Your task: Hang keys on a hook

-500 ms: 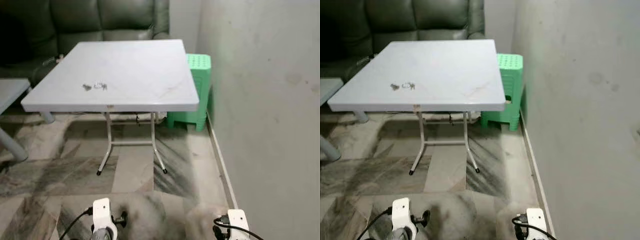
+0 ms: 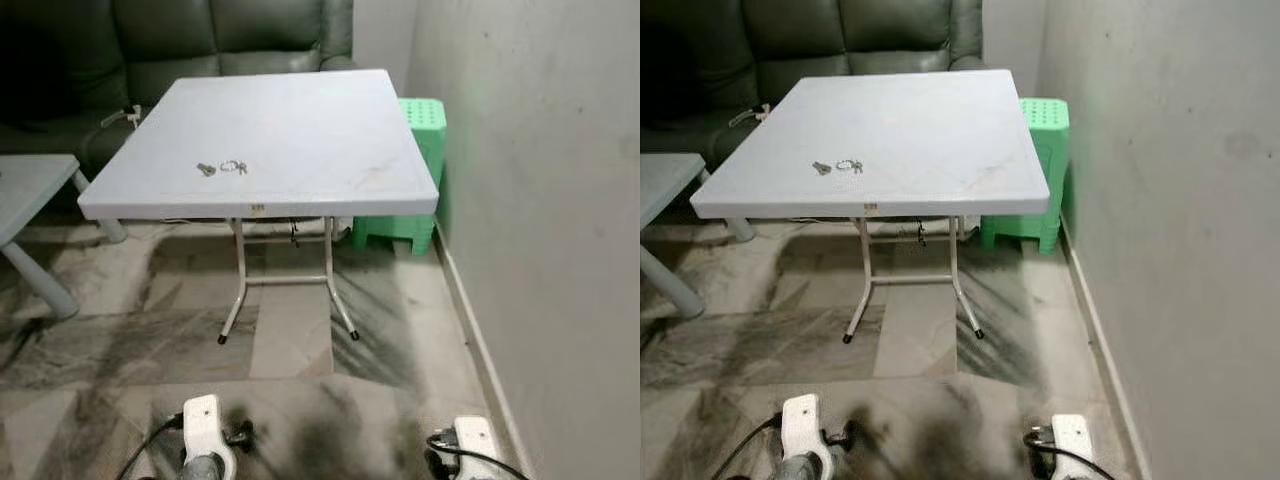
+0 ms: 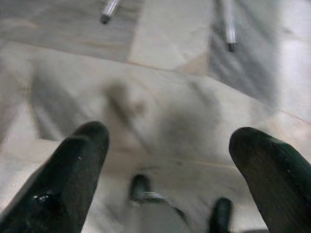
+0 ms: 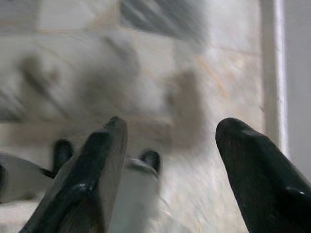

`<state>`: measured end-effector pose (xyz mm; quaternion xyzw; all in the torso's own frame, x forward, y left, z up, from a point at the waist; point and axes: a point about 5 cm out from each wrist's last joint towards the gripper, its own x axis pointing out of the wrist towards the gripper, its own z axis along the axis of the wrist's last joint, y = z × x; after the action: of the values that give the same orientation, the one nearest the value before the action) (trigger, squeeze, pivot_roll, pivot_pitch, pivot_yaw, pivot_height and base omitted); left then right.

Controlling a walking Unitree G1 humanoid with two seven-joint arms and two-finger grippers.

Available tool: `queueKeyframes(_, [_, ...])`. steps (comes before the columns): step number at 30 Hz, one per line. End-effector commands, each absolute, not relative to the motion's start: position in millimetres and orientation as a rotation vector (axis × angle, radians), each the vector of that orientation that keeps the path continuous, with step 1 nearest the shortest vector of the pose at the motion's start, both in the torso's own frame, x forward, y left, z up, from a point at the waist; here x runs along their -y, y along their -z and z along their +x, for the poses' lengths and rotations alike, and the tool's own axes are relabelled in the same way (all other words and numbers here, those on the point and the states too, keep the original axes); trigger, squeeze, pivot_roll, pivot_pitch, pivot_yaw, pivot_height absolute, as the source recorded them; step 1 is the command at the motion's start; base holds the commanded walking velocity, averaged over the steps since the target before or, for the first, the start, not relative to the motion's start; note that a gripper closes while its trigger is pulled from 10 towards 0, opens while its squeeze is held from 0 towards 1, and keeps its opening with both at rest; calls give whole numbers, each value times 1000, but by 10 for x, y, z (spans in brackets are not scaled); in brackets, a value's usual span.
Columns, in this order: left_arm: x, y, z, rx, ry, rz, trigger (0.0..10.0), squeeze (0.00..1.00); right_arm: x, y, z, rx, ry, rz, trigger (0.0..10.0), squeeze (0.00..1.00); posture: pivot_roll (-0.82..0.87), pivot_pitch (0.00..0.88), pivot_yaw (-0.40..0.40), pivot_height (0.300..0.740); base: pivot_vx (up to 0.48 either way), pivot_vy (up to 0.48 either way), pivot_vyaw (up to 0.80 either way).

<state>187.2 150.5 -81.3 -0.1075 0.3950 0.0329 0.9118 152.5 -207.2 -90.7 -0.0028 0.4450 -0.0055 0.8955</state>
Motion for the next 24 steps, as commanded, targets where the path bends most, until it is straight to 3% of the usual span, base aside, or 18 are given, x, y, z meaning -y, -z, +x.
queueKeyframes(1, [-1619, 811, 1869, -816, -95, -197, 10000, 0, 1998, 885, 1604, -899, -5, 8, 10000, 0, -18, 0, -18, 740, 0, 480, 0])
queueKeyframes(24, [-1627, 805, 1879, -812, -96, -195, 10000, 0, 1994, 888, 1600, -900, -4, 11, 10000, 0, -18, 0, -17, 740, 0, 480, 0])
